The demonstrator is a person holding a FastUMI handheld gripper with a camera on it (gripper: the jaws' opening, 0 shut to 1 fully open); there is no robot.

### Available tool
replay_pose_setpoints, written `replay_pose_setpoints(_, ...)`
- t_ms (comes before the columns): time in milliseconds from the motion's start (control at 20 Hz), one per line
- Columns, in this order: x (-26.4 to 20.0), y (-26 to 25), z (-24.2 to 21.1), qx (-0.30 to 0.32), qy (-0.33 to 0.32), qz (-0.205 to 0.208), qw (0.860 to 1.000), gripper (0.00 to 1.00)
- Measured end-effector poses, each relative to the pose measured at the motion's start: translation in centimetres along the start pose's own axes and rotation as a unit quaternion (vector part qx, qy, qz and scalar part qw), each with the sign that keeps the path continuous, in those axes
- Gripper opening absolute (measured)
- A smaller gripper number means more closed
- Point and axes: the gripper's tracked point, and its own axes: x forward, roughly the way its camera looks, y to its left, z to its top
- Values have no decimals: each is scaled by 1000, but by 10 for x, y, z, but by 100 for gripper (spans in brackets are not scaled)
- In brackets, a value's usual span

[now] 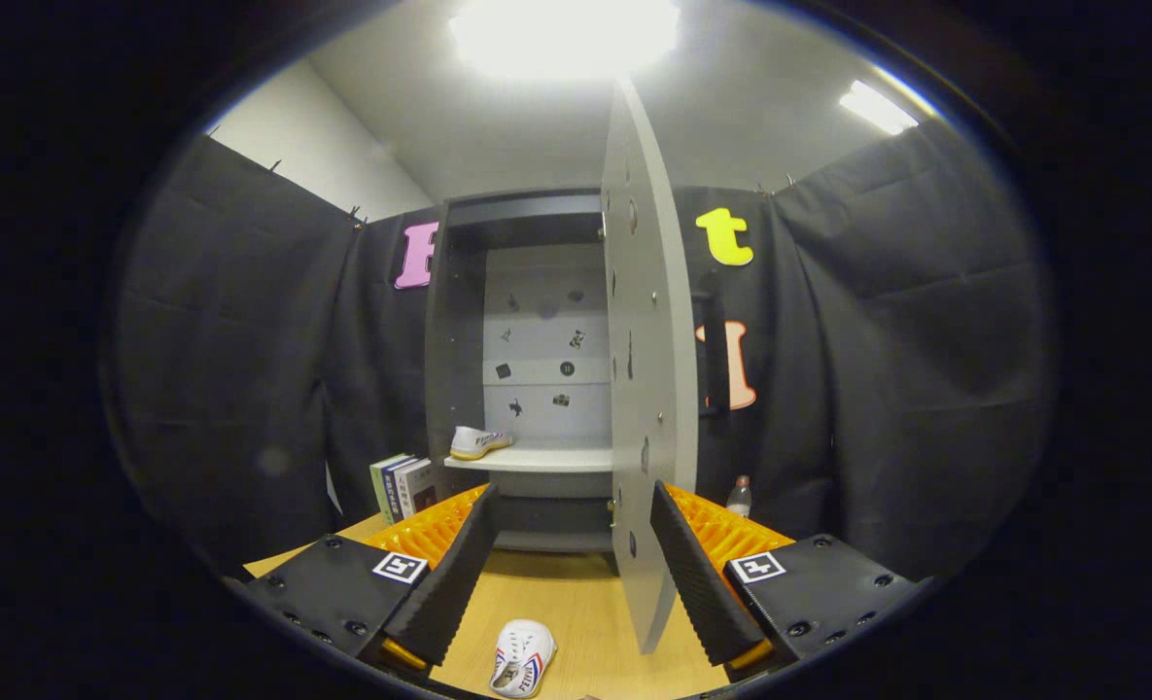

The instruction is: Open the shoe cabinet door, grab the shoes and put them into the shoe cabinet, then close the shoe cabinet door.

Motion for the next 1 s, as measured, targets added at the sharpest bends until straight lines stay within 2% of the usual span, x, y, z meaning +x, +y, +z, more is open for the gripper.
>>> replay_pose_setpoints(250,18,13,-67,-6,54,-2,999,97)
replay_pose_setpoints(550,42,43,-138,-22,123,31,992,97)
replay_pose_setpoints(850,55,78,-216,-17,211,72,975,98)
replay_pose_setpoints(1000,62,85,-251,-9,253,75,965,98)
